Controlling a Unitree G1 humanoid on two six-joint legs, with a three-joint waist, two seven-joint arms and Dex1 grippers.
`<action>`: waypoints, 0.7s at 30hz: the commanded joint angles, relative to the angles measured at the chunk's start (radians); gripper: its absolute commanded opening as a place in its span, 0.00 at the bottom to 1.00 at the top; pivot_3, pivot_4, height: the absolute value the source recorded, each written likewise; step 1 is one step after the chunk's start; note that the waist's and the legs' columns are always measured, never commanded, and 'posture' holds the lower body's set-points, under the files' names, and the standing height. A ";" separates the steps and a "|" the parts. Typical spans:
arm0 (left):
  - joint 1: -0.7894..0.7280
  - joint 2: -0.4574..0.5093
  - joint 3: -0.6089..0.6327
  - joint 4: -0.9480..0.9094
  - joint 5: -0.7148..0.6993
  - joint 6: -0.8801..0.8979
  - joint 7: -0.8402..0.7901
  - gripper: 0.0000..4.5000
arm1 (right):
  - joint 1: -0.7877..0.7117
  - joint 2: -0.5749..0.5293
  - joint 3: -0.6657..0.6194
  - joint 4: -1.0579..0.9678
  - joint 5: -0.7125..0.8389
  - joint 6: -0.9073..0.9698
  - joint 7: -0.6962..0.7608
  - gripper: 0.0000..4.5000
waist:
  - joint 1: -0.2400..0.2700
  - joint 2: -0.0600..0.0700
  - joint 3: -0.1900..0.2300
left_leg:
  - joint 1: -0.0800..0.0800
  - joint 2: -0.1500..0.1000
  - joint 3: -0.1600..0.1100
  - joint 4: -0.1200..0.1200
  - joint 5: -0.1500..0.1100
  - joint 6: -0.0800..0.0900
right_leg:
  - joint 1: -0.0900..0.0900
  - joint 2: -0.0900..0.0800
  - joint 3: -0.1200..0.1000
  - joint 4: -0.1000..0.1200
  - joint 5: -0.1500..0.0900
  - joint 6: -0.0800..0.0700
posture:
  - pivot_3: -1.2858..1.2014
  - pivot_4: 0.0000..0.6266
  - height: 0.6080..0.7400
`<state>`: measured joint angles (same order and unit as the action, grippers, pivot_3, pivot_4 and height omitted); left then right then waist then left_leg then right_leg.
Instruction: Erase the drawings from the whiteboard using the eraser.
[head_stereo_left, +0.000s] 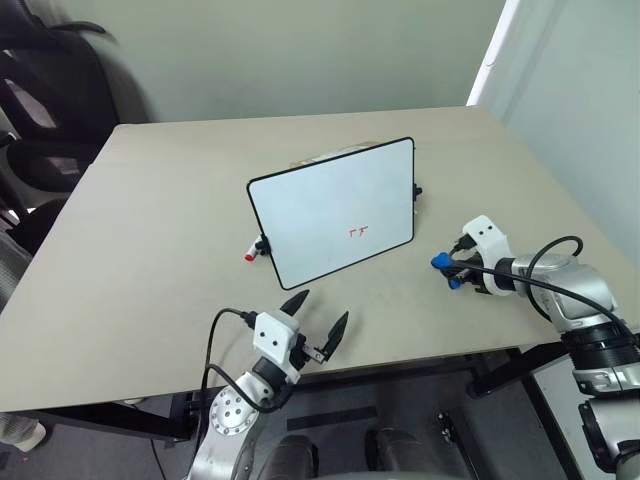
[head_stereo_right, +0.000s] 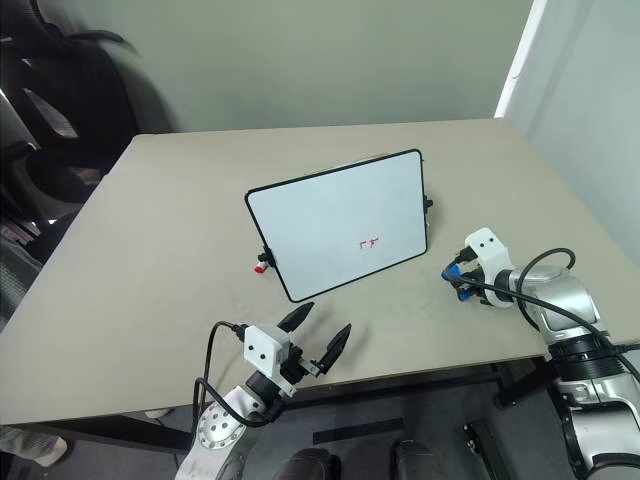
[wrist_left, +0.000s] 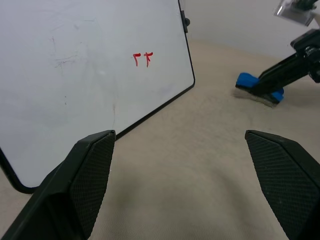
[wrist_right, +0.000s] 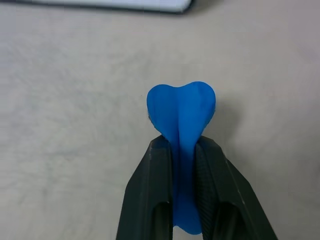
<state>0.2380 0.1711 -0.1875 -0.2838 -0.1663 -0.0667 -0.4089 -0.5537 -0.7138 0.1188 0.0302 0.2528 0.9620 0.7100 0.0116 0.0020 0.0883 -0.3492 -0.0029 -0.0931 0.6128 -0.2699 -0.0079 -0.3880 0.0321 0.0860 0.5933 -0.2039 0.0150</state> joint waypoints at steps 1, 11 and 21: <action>-0.013 -0.002 -0.009 -0.026 0.004 -0.017 -0.002 1.00 | -0.027 0.012 -0.052 -0.145 0.039 0.048 -0.017 0.06 | 0.000 0.000 0.000 | 0.000 0.000 0.000 0.000 0.000 0.000 | 0.000 0.000 0.000 0.000 0.000 0.000 | 0.52 0.24 0.99; -0.054 0.013 -0.009 0.018 0.004 -0.016 -0.019 1.00 | -0.206 0.270 0.007 -0.123 0.040 0.100 -0.127 0.06 | -0.009 0.002 0.000 | 0.001 0.000 0.000 0.000 0.002 0.001 | -0.003 0.000 0.000 0.000 0.000 -0.001 | 0.52 0.24 0.99; -0.053 0.002 -0.018 0.024 0.018 -0.031 -0.011 1.00 | -0.316 0.371 0.054 0.142 -0.030 0.046 -0.178 0.06 | 0.003 0.002 -0.001 | -0.003 0.000 -0.001 -0.001 0.001 -0.001 | -0.009 -0.001 0.000 0.000 0.010 -0.015 | 0.52 0.24 0.99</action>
<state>0.1853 0.1775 -0.2006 -0.2397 -0.1543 -0.0715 -0.4251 -0.8391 -0.3447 0.1725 0.1577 0.2476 1.0308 0.5452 0.0143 0.0044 0.0871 -0.3513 -0.0029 -0.0936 0.6118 -0.2694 -0.0089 -0.3971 0.0310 0.0854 0.5935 -0.1932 0.0001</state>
